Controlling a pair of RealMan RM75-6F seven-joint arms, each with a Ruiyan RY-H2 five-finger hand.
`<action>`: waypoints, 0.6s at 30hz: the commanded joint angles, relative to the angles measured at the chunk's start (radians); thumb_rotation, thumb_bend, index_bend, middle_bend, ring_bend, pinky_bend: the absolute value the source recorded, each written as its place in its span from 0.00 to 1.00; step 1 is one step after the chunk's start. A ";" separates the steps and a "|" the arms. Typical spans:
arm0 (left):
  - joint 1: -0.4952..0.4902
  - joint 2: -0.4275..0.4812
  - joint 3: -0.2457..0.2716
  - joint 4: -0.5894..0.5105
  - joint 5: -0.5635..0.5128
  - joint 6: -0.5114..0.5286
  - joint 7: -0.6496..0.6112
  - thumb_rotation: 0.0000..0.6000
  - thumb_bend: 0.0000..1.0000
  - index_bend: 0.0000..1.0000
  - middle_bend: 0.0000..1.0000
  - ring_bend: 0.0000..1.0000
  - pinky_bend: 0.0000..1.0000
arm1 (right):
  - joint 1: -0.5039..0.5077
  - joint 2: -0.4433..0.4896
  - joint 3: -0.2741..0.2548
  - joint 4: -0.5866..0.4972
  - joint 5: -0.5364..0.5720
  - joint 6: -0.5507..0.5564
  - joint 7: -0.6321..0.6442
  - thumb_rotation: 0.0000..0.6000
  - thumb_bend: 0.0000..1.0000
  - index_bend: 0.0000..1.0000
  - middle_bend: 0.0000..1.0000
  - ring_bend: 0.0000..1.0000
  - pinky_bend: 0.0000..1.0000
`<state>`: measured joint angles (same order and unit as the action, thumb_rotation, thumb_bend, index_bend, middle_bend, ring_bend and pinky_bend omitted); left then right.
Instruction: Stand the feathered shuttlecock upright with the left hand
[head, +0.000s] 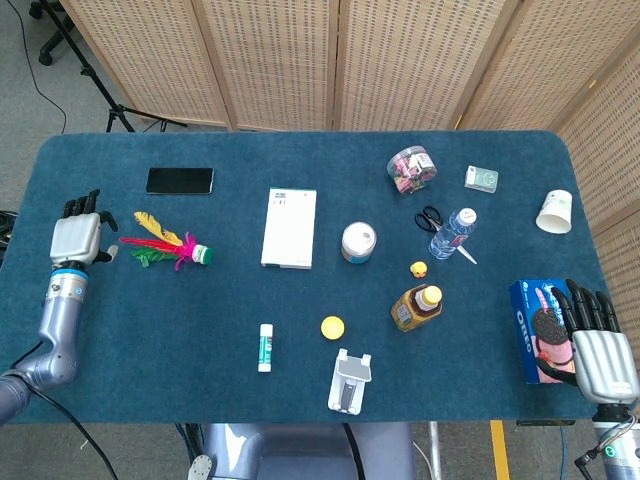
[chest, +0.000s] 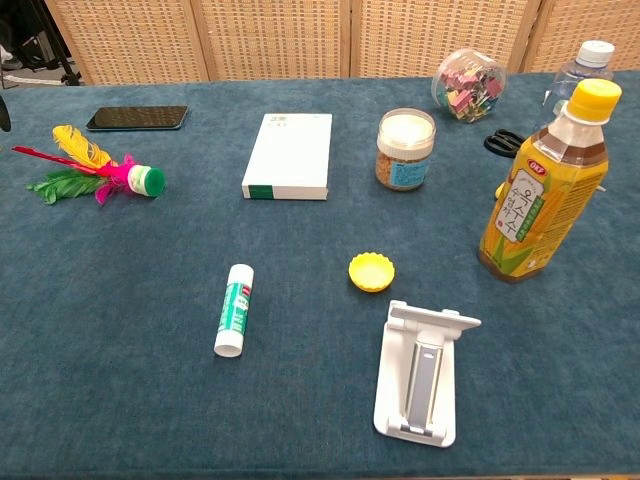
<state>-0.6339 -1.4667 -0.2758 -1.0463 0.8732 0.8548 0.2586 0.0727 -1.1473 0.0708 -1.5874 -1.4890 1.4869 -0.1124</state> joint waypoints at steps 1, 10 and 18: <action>-0.013 -0.025 -0.001 0.035 0.000 -0.013 -0.011 1.00 0.32 0.49 0.00 0.00 0.00 | 0.001 -0.001 0.000 0.001 -0.001 0.000 0.001 1.00 0.00 0.00 0.00 0.00 0.00; -0.032 -0.068 0.004 0.101 0.004 -0.031 -0.013 1.00 0.32 0.49 0.00 0.00 0.00 | -0.002 0.001 0.003 0.004 -0.004 0.010 0.012 1.00 0.00 0.00 0.00 0.00 0.00; -0.039 -0.088 0.010 0.114 0.021 -0.027 -0.015 1.00 0.33 0.52 0.00 0.00 0.00 | -0.005 0.000 0.004 0.006 -0.011 0.021 0.020 1.00 0.00 0.00 0.00 0.00 0.00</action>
<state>-0.6722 -1.5529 -0.2673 -0.9333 0.8930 0.8277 0.2433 0.0685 -1.1471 0.0740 -1.5819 -1.4995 1.5071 -0.0934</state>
